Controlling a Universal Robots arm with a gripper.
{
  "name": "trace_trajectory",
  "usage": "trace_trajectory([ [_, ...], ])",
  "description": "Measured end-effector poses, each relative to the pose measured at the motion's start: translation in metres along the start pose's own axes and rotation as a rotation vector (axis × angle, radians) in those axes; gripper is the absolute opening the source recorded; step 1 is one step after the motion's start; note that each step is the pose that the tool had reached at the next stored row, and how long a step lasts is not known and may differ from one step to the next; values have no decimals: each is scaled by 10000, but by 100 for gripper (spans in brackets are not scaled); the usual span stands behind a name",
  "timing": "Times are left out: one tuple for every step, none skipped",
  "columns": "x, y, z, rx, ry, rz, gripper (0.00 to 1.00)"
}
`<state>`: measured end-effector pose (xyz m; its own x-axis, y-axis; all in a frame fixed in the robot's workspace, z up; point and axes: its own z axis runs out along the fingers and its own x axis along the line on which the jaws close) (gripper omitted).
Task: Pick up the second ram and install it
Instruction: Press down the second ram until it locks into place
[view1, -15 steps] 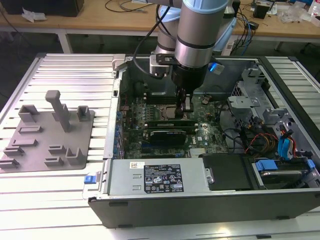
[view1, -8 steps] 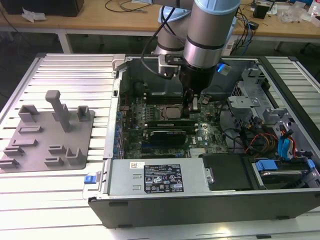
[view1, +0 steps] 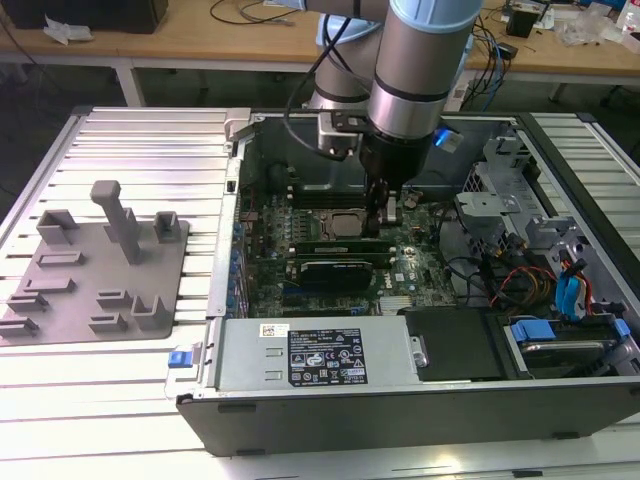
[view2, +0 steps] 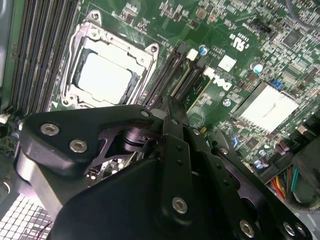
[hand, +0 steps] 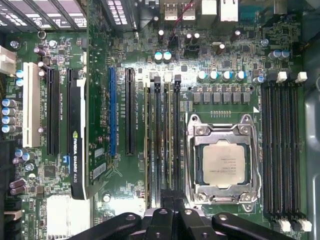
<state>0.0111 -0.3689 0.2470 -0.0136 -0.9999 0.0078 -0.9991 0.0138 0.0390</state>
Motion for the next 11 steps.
trace_trajectory([
  [0,-17,1,0,1,0,8],
  [0,-49,4,-1,1,1,8],
  [-1,-94,7,-1,1,0,8],
  [-2,-133,11,0,1,0,8],
  [-2,-141,13,-1,1,0,8],
  [-2,-150,16,-1,1,0,8],
  [-5,-153,27,3,1,-21,8],
  [-8,-153,43,20,2,-38,8],
  [-11,-154,50,35,3,-49,8],
  [-15,-154,58,49,4,-60,8],
  [-17,-157,61,49,3,-61,8],
])
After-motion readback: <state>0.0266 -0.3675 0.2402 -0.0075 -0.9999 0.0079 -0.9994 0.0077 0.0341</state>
